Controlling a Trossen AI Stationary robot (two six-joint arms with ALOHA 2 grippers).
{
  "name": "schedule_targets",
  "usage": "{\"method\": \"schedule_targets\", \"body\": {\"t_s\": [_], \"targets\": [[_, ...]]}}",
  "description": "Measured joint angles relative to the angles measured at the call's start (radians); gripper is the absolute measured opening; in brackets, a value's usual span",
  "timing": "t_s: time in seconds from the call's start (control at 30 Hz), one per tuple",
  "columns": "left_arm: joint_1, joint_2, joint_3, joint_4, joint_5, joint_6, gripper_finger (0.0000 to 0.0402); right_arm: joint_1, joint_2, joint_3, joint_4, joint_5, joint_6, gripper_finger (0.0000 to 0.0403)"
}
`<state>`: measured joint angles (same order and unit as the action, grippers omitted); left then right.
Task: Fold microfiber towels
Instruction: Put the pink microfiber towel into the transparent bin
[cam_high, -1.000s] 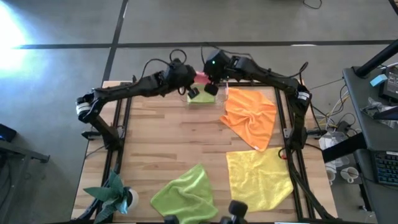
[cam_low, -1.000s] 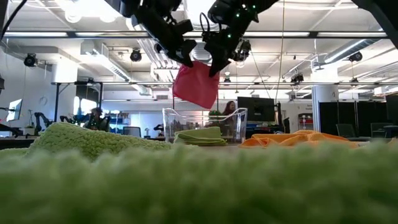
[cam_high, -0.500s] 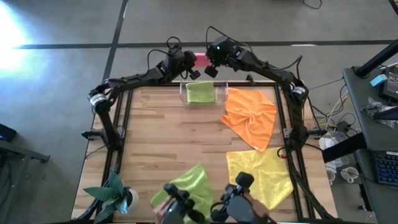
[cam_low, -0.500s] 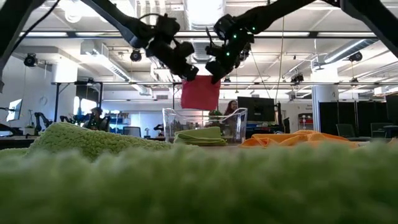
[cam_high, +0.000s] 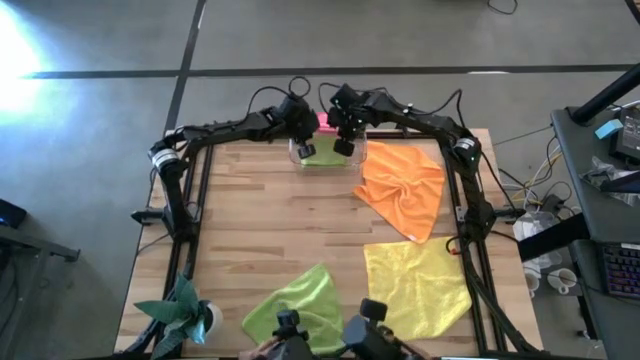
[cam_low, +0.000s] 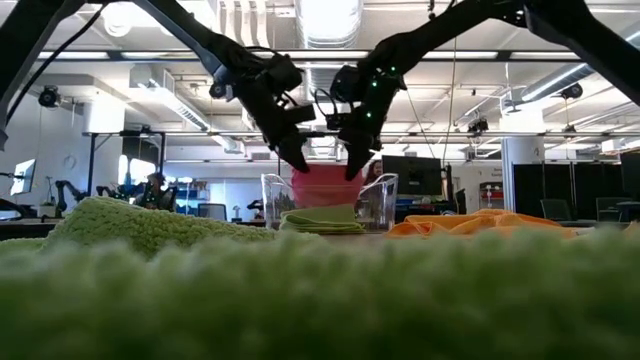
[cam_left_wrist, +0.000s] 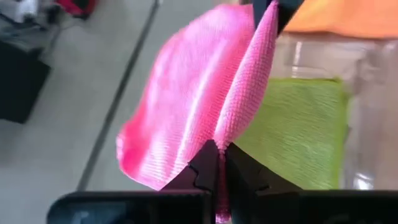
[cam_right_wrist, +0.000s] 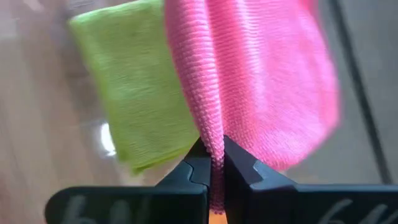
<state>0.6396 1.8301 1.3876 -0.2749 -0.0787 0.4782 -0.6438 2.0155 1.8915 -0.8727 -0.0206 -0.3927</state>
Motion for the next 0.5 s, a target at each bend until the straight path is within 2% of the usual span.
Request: {"method": "schedule_targets", "body": {"t_s": [0.2, 0.3, 0.5], "targets": [[-0.013, -0.001, -0.001, -0.107, 0.056, 0.0, 0.0, 0.01, 0.0, 0.0, -0.026, -0.026, 0.012, 0.0009], [-0.013, -0.002, -0.003, -0.17, 0.1, -0.002, 0.0, 0.01, 0.0, -0.02, -0.008, -0.076, 0.034, 0.0009], [-0.019, 0.011, -0.007, -0.188, 0.138, -0.003, 0.0, 0.011, 0.0, -0.079, 0.027, -0.082, 0.053, 0.0008]]}}
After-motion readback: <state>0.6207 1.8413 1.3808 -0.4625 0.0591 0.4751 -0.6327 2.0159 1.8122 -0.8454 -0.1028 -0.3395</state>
